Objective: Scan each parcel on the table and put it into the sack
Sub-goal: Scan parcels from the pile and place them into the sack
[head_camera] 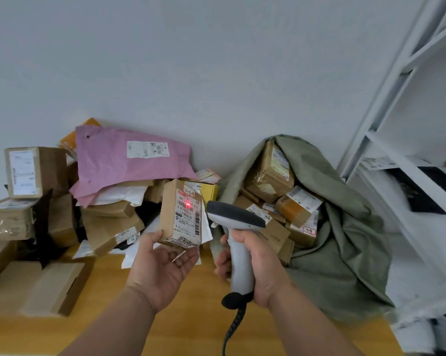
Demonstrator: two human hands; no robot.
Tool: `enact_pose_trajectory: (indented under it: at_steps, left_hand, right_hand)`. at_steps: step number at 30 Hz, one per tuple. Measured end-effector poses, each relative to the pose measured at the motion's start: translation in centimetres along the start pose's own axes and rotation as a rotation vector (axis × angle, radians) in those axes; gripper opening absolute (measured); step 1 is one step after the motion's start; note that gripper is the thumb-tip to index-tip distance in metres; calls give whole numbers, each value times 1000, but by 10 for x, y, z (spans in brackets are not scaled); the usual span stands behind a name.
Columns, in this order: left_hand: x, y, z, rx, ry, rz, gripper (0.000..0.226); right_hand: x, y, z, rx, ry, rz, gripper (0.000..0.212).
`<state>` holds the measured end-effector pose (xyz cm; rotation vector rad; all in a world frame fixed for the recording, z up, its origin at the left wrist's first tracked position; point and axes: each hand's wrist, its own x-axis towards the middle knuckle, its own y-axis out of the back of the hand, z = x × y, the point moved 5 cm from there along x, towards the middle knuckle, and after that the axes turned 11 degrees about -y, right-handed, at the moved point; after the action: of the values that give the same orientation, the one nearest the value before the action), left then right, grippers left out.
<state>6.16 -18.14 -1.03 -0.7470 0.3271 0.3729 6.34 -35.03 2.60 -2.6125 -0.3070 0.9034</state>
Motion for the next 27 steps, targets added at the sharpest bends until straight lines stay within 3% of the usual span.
enact_pose_trajectory:
  at_steps: [17,27]
  left_hand:
    - [19,-10,1,51,99,-143,51]
    - [25,-53,-32,339,160,-273,44]
  right_hand:
    - [2,5,10,56,35,157,24]
    - [9,57,14,193,153,423,30]
